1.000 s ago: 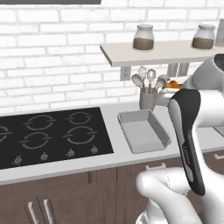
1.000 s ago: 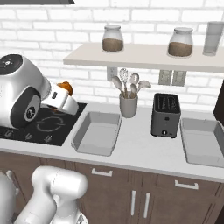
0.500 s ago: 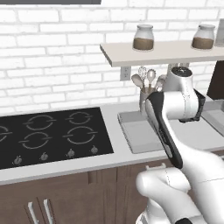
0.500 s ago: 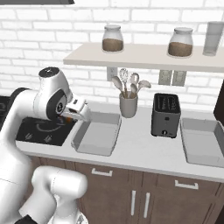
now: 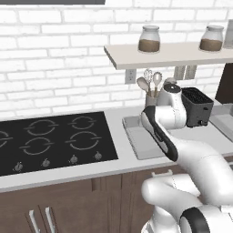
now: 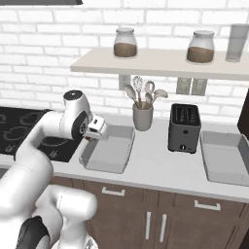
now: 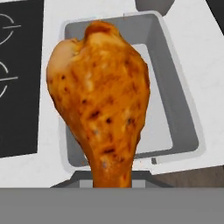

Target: Place one sweet potato and one chicken drumstick in each tupperware on the nearby counter, to pack two identical lunches.

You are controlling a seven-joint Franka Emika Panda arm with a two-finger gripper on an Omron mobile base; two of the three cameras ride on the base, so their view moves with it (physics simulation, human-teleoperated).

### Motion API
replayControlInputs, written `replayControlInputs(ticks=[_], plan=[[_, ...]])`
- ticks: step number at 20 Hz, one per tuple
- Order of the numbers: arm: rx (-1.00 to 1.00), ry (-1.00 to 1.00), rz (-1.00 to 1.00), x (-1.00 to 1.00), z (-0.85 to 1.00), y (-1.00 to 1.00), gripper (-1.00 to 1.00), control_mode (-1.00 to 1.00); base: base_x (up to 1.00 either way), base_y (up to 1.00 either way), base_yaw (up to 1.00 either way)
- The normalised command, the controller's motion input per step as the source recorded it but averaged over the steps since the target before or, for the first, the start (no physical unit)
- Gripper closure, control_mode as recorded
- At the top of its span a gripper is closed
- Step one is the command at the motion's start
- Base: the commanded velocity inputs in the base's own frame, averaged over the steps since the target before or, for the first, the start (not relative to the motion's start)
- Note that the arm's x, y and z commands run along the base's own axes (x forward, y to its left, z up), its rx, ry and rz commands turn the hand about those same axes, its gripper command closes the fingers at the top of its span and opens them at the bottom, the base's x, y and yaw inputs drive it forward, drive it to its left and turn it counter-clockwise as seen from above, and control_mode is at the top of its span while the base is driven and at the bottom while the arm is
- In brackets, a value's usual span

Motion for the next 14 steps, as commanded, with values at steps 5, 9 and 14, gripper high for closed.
replayControlInputs(ticks=[5, 9, 14], plan=[[0.0, 0.09, 0.02, 0.87, -0.49, -0.01, 1.0, -1.0, 0.0, 0.0, 0.0], [0.0, 0.08, 0.03, 0.57, -0.39, -0.08, 1.0, -1.0, 0.0, 0.0, 0.0], [0.0, 0.06, 0.04, 0.48, -0.42, -0.02, 1.0, -1.0, 0.0, 0.0, 0.0]])
